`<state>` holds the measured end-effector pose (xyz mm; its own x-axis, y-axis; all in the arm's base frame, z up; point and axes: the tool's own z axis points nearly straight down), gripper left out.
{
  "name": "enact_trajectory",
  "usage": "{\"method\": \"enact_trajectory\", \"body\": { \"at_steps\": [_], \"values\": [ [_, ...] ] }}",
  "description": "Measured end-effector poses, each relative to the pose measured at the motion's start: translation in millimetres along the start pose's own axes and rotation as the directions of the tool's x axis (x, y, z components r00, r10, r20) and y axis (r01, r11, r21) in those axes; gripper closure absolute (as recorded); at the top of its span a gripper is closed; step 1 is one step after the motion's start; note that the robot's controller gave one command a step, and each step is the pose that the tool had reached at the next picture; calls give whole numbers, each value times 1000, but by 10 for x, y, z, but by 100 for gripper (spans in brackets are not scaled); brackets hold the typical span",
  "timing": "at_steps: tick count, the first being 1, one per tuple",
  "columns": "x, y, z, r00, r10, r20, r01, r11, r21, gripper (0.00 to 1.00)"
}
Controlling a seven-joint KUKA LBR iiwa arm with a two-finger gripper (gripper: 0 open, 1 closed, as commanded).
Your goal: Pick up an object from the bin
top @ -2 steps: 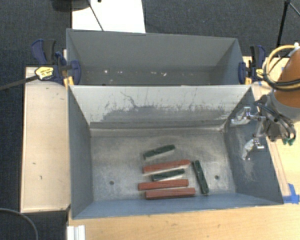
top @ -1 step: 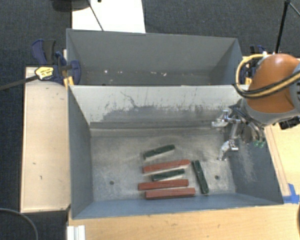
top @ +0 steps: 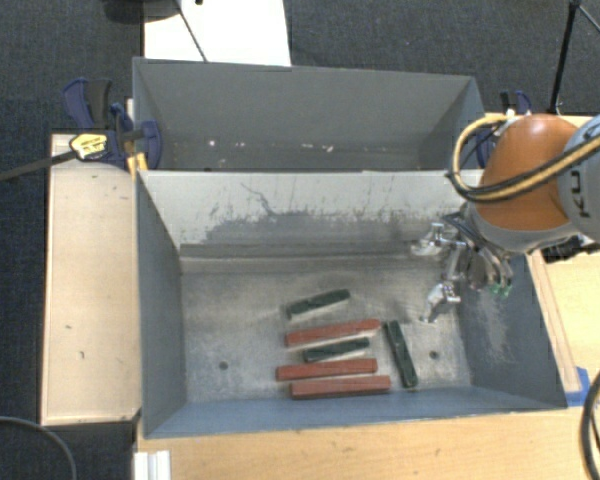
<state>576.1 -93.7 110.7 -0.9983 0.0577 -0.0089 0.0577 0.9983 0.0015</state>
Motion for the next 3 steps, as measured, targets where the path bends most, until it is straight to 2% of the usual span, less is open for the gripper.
{"method": "enact_trajectory", "body": {
  "at_steps": [1,2,3],
  "values": [
    [435,-149,-190,986,-165,-10,165,986,-1,0],
    [111,501,193,997,-75,-4,75,997,1,100],
    [107,501,190,997,-78,-4,78,997,1,0]
  ]
}}
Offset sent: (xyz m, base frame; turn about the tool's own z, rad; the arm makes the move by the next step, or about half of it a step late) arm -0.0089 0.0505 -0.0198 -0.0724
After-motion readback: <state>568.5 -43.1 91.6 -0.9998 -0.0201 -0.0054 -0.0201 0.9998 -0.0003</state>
